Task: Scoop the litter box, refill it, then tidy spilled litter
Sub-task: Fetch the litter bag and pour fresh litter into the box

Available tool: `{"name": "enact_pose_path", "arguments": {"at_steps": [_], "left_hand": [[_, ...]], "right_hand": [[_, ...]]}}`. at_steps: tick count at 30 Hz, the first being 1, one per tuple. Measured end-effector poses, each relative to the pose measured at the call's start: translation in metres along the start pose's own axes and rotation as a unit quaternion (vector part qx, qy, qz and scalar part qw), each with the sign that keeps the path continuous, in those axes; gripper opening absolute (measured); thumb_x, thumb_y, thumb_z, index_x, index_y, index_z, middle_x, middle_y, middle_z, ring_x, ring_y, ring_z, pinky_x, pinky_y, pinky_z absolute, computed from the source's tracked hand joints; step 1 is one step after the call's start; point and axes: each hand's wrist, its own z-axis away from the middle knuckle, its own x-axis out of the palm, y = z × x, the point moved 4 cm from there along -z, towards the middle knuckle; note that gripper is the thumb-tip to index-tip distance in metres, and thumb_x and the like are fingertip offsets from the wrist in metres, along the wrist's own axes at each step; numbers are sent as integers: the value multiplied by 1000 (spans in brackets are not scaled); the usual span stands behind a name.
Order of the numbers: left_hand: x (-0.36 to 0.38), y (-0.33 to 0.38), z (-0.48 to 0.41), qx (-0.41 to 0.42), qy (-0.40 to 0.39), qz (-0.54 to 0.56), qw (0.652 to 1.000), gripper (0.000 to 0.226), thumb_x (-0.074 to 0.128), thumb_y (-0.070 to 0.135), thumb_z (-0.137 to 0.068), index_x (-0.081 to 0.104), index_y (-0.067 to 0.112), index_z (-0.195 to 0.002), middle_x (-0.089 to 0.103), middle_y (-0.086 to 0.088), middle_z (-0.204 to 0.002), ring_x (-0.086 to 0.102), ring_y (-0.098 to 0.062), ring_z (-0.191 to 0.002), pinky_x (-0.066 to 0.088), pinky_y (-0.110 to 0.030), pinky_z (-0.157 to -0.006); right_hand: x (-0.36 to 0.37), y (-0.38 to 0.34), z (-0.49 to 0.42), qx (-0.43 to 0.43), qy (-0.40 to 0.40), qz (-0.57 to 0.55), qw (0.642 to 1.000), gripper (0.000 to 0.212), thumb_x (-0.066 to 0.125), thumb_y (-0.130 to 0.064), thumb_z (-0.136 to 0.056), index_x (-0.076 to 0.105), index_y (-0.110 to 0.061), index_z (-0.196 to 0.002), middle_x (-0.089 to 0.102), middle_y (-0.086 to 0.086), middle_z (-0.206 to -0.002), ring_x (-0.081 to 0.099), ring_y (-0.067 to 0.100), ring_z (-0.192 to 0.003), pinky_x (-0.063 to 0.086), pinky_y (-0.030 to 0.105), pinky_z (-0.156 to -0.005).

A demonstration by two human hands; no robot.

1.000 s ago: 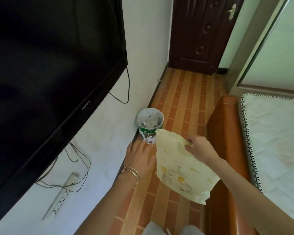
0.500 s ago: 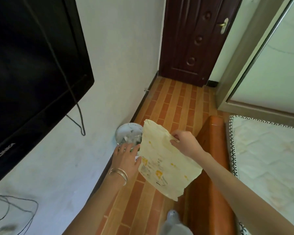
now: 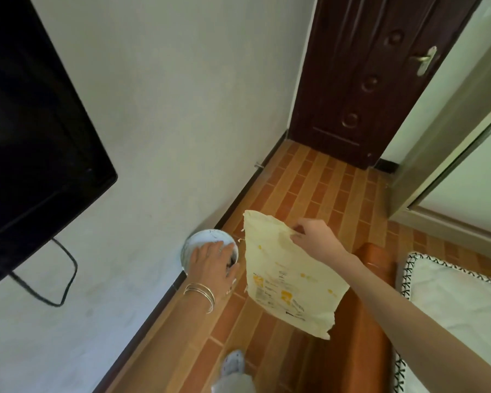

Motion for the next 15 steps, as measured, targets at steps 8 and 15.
{"name": "enact_pose_path", "arguments": {"at_steps": [8,15], "left_hand": [[0,-19,-135,-17,15,-16,1000,52,30,50,-96,29,28,-143,36,0,-146,33,-22,-133,24,-38,-111],[-11,-39,-246,-3,52,-9,999,46,55,42,-87,55,21,-127,59,-7,-125,53,-30,-114,41,-45,-98]], "right_hand": [[-33,20,-127,-7,6,4,1000,22,54,-20,-90,61,-15,-110,64,3,-107,59,20,-94,52,38,-80],[-49,18,-224,-13,-4,30,999,23,54,-20,-91,59,-18,-113,63,-1,-110,58,15,-95,51,32,-79]]}}
